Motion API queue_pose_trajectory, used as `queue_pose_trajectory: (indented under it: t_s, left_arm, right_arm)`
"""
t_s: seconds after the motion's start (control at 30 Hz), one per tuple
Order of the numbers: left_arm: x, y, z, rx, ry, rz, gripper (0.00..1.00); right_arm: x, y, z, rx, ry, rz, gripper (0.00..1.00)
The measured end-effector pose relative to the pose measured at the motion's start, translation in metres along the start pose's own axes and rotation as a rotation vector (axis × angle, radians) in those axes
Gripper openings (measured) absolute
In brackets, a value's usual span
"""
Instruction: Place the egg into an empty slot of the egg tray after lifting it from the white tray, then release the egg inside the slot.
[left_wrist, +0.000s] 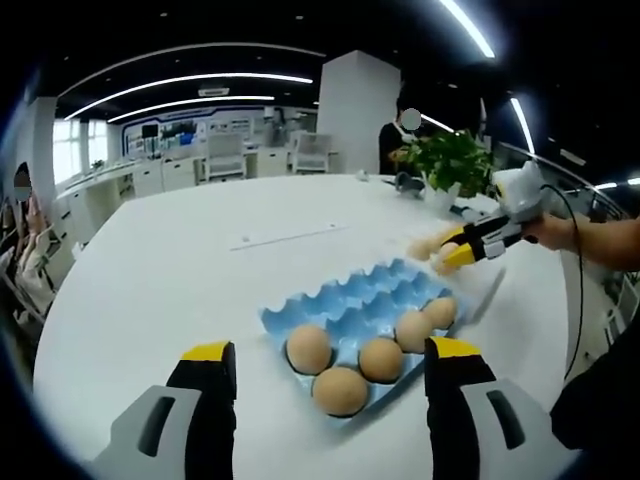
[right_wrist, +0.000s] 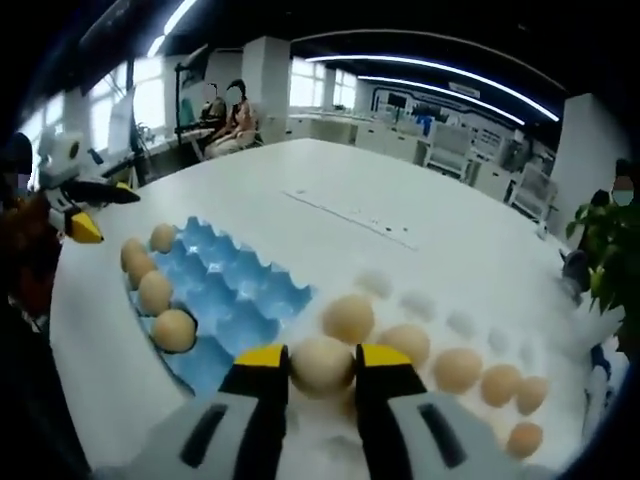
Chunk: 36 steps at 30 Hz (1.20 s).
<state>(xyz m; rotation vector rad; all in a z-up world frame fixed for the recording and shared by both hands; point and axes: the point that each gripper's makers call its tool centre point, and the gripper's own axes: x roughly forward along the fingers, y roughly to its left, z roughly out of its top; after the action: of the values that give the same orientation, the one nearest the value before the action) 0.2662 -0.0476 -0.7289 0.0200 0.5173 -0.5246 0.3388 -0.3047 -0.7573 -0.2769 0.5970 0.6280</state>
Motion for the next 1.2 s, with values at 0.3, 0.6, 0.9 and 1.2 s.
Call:
queue_pose_trajectory:
  t_s: [0.3, 0.6, 0.9, 1.2]
  left_arm:
    - [-0.001, 0.000, -0.002, 0.000, 0.001, 0.001, 0.76]
    - [0.000, 0.000, 0.000, 0.003, -0.005, 0.000, 0.75]
    - [0.000, -0.004, -0.004, -0.003, 0.002, -0.013, 0.74]
    - [-0.002, 0.001, -0.003, 0.000, 0.001, -0.007, 0.73]
  right_arm:
    - [-0.005, 0.005, 0.010, 0.029, -0.027, 0.000, 0.25]
    - [0.004, 0.032, 0.030, 0.038, -0.066, 0.074, 0.26]
    - [0.018, 0.059, 0.046, 0.024, -0.084, 0.143, 0.26]
    - [0.032, 0.093, 0.067, -0.010, -0.110, 0.219, 0.26]
